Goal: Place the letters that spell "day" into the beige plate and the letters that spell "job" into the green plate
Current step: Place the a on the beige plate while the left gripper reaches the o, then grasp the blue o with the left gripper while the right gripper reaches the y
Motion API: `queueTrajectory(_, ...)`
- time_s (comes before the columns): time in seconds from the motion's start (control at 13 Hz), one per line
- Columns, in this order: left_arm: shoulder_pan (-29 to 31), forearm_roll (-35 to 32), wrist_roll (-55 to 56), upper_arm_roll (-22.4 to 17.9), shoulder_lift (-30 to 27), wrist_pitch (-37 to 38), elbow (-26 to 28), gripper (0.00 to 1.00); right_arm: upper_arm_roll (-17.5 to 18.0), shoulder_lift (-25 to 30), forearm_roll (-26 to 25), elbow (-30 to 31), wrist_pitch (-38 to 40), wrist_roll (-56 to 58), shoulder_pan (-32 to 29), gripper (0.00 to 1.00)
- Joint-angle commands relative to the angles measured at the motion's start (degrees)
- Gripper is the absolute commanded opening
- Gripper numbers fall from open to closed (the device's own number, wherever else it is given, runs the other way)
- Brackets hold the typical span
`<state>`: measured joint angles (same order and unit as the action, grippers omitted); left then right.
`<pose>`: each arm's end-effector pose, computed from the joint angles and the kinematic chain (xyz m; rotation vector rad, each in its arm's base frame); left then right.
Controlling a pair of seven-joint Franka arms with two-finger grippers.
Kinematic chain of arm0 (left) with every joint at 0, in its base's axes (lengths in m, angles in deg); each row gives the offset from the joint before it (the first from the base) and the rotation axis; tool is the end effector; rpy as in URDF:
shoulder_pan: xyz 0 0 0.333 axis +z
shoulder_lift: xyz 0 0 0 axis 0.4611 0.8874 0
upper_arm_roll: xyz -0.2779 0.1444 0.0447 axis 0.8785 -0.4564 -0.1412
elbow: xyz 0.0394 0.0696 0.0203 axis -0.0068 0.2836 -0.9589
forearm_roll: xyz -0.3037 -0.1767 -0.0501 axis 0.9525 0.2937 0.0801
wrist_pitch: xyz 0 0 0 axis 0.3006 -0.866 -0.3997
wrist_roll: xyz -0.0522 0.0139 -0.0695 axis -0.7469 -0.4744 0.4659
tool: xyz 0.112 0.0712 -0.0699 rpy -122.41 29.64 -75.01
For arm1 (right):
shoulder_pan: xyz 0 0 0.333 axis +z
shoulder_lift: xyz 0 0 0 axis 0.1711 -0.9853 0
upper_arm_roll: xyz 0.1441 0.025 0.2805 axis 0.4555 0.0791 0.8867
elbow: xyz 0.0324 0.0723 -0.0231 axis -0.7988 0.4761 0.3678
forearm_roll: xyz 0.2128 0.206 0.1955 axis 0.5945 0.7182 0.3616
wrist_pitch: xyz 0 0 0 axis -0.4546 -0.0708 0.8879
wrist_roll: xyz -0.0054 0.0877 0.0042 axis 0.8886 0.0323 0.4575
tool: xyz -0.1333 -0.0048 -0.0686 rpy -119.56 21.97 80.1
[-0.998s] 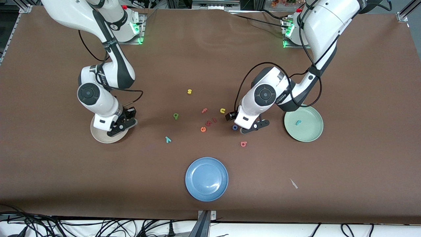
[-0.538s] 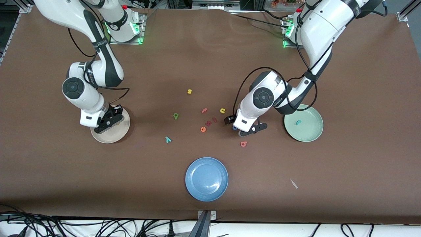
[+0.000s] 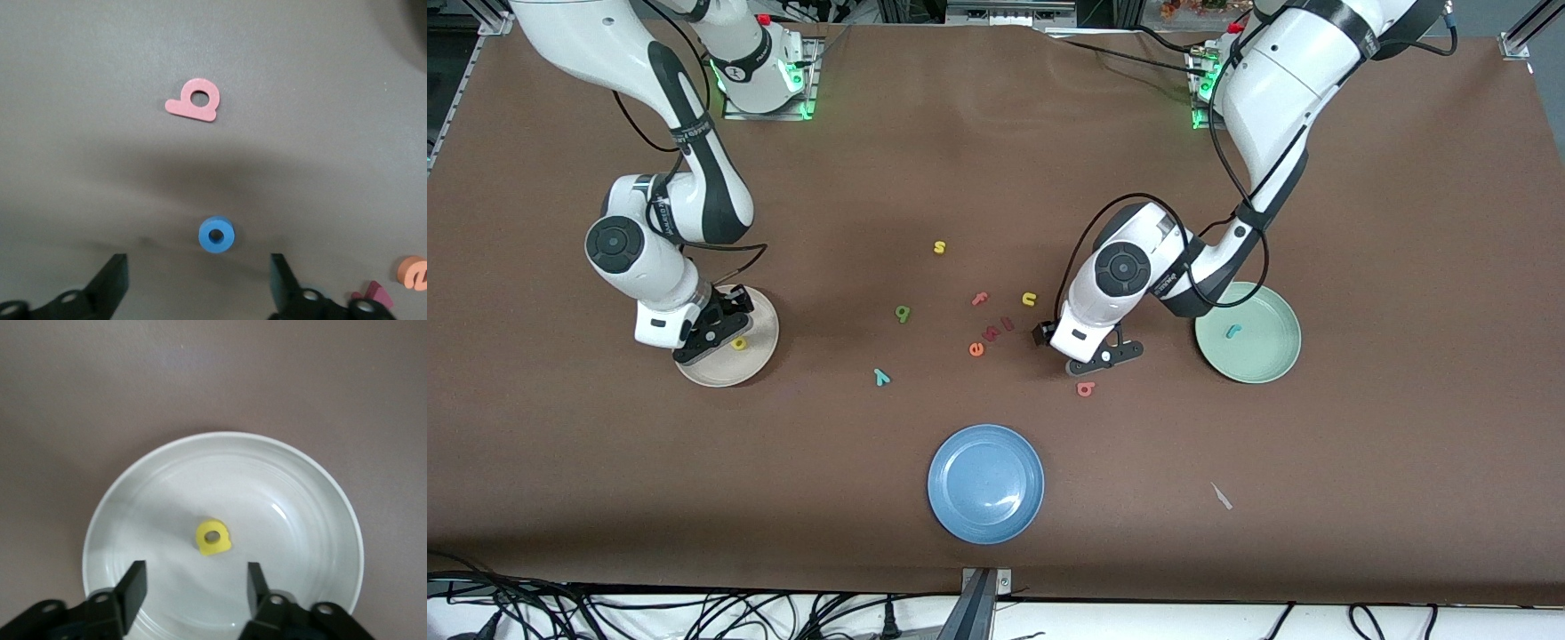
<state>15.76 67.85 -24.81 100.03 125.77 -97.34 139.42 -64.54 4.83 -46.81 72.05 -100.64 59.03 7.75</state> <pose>0.5573 -0.3553 0.1858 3.0229 0.4850 -0.1158 0.5539 0.0561 0.2159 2.9318 0.9517 0.0077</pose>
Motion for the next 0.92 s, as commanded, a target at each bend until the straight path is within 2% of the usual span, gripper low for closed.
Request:
queueTrajectory(0.0, -0.96, -2.52, 0.20, -0.60, 1.90, 0.10, -2.37, 0.76, 0.48, 0.20, 1.40, -2.80, 4.72, -3.59, 0.33, 1.00)
queueTrajectory(0.15, -1.05, -2.60, 0.20, -0.60, 2.60, 0.10, -3.59, 0.65, 2.06, 0.20, 1.75, -3.16, 5.97, -9.47, 0.33, 1.00)
queueTrajectory(0.46, -1.40, -2.52, 0.38, -0.60, 3.92, 0.10, -5.35, 0.61, 6.36, 0.29, 1.75, -3.16, 6.06, -20.74, 0.42, 1.00)
queueTrajectory(0.84, -1.84, -3.31, 0.47, -0.68, 4.36, 0.10, -5.27, 0.59, 6.99, -2.08, 1.58, -6.84, 5.97, -20.85, 2.43, 1.00)
